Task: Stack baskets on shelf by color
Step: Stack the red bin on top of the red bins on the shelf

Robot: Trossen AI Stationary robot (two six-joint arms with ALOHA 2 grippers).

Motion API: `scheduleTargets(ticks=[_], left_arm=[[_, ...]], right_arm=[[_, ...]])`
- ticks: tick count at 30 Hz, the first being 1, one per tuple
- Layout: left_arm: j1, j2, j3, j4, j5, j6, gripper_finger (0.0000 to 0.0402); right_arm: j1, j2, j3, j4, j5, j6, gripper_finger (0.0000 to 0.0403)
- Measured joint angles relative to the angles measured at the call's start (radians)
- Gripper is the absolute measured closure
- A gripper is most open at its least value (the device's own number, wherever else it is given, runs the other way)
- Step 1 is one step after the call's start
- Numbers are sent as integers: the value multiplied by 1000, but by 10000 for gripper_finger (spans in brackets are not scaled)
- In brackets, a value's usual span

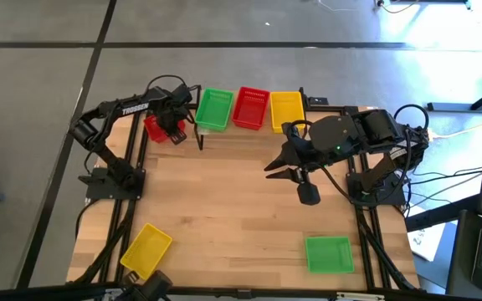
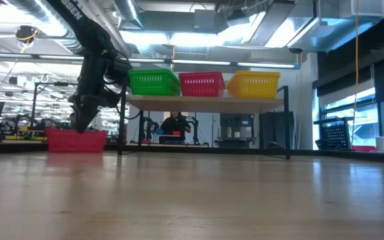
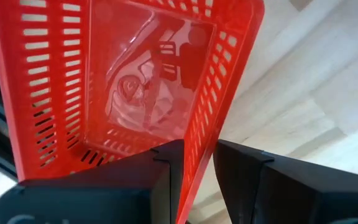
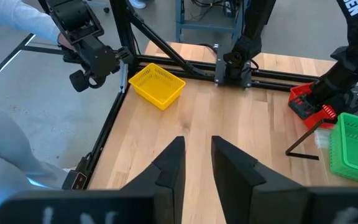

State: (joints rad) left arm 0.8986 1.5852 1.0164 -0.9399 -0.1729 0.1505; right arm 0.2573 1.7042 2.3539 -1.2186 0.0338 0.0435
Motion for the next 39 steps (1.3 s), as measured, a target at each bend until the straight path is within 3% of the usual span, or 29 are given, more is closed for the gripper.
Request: scheduleTargets(ticks=[39], left_arm=[[0, 0, 0, 14, 10, -9, 324]], right_arm=[[0, 0, 0, 0, -1, 0, 328]])
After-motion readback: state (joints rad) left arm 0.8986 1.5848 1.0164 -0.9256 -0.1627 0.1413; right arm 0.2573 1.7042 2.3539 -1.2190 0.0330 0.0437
